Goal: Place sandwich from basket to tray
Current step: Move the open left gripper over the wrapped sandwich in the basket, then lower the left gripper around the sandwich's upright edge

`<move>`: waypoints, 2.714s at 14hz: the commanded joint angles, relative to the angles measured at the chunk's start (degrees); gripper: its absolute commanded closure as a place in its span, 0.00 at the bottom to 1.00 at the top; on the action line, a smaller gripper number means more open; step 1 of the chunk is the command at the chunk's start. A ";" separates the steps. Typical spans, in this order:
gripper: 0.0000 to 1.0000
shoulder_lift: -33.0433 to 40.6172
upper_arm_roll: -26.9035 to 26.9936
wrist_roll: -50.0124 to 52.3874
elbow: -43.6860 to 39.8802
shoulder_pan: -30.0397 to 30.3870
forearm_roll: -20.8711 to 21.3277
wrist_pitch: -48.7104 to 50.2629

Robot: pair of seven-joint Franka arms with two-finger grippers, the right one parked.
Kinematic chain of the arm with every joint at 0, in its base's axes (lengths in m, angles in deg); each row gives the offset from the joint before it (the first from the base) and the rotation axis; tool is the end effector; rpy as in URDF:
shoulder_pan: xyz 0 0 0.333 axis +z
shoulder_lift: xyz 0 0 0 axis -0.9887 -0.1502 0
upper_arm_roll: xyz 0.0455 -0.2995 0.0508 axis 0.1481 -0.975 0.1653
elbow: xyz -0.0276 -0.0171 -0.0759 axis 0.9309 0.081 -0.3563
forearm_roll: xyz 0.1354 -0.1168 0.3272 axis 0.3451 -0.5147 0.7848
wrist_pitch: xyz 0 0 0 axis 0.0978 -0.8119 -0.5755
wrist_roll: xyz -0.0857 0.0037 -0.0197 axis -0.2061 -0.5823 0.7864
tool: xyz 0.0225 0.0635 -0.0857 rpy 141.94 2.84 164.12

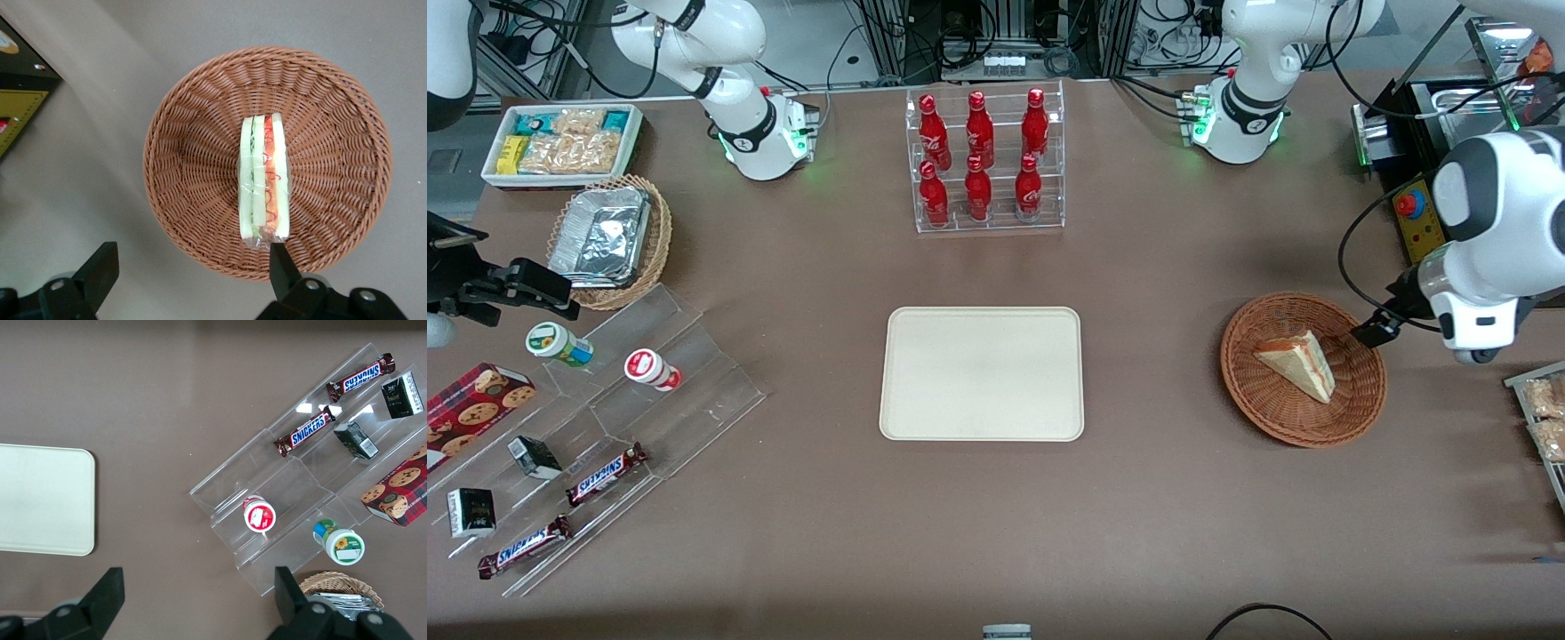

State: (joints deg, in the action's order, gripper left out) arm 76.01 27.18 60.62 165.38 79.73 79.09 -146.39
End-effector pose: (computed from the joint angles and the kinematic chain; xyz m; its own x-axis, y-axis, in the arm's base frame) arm 0.5250 0.0421 0.3836 0.6738 0.7346 -0.0798 0.7226 -0.6776 -0.1369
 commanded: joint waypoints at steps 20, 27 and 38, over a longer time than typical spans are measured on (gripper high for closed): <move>0.00 -9.15 -0.47 2.66 3.81 -3.73 -2.58 -18.03; 0.00 -8.80 -0.47 3.98 8.39 -4.43 -2.58 -22.00; 0.28 -8.62 -0.29 5.21 9.62 -5.84 -2.14 -22.00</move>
State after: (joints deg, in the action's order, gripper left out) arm 66.42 26.30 64.98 173.82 74.52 77.14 -167.55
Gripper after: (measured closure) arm 0.062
